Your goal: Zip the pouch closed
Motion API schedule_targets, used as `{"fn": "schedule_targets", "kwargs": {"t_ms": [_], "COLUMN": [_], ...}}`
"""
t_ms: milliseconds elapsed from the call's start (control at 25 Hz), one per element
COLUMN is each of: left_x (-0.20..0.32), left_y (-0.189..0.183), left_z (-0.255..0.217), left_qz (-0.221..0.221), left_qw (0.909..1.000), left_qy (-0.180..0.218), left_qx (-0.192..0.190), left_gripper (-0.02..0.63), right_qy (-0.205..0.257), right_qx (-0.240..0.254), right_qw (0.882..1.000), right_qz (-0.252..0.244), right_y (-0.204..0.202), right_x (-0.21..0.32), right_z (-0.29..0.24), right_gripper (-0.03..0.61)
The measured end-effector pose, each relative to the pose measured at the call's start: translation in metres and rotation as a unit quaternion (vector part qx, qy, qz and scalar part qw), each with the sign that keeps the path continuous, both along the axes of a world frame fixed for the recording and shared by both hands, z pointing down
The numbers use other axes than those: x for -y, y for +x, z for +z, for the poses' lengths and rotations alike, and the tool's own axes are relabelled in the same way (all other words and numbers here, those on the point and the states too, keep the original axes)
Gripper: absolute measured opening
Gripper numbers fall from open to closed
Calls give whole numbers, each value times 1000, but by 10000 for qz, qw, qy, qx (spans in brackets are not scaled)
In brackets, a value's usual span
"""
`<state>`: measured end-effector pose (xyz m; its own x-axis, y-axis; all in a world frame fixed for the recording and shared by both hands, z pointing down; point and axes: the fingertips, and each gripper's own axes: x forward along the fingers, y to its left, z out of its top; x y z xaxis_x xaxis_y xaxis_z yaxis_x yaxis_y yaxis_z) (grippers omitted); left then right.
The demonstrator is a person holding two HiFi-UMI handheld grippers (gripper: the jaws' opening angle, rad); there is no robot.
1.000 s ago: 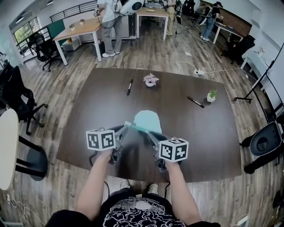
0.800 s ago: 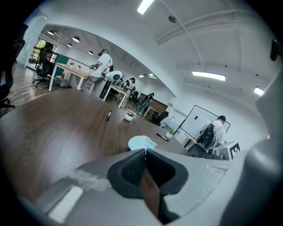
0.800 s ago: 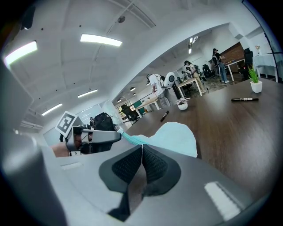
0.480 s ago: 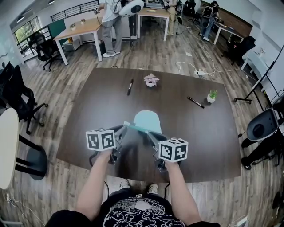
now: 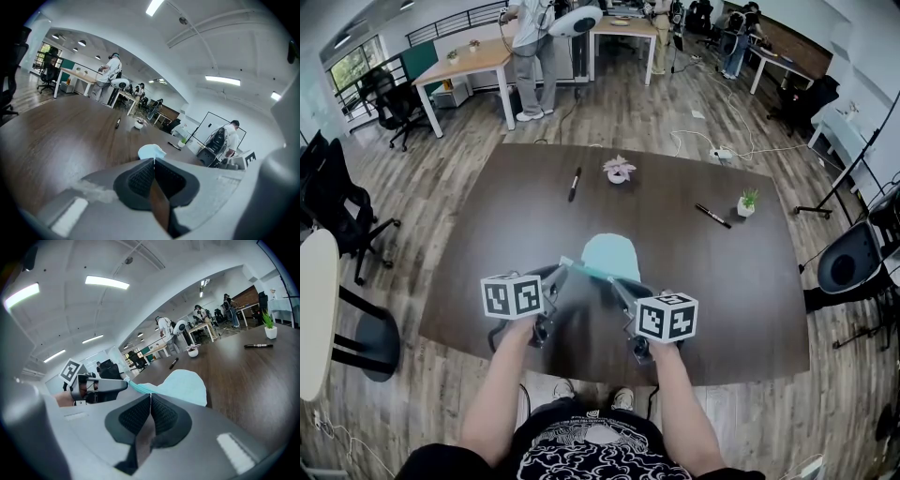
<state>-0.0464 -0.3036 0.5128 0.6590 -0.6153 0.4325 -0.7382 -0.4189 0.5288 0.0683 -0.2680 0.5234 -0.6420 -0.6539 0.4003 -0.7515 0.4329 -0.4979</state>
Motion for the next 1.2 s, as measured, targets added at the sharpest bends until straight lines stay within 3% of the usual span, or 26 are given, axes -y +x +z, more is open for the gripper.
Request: {"fn": "schedule_targets", "kwargs": {"t_ms": [1200], "left_x": [7], "left_y": [-22], "left_z": [5], "left_qz": [-415], "left_qw": [9991], "left_qy": [3], "left_qx": [102], "left_gripper": [9], "right_qy": [-42], "right_qx": [-32], "right_qw": [9998], "right_qz": [165], "right_y": [13], "right_x": [3], "right_z": [2], "right_gripper": [6]}}
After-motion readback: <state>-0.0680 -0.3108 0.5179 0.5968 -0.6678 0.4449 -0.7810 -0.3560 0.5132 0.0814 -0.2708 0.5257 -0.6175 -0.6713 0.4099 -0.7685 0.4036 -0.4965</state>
